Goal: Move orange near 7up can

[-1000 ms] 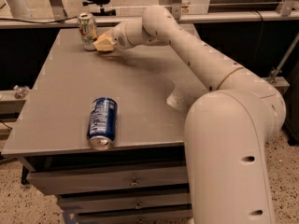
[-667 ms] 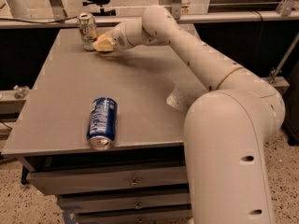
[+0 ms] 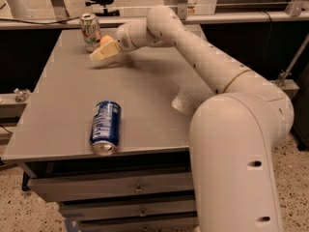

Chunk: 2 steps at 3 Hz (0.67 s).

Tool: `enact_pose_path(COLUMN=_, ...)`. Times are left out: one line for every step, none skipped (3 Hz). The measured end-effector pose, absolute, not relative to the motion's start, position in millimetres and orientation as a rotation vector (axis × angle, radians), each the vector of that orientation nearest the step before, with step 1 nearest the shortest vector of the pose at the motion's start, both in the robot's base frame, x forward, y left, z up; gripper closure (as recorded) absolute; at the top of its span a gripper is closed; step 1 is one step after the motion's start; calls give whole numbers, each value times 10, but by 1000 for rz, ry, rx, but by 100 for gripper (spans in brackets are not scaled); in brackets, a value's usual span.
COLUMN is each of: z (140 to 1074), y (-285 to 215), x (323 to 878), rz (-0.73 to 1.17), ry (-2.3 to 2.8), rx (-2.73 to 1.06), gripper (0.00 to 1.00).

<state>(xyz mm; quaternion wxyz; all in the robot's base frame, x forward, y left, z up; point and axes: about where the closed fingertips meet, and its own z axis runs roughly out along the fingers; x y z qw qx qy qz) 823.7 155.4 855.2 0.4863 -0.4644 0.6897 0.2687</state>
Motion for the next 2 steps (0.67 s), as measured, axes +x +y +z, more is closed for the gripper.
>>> enact_pose_path(z=8674, y=1383, x=8193, rz=662, ry=1652, rx=-1104, gripper=0)
enact_pose_path(z=8849, y=990, x=8058, rz=664, ry=1614, rx=-1063, gripper=0)
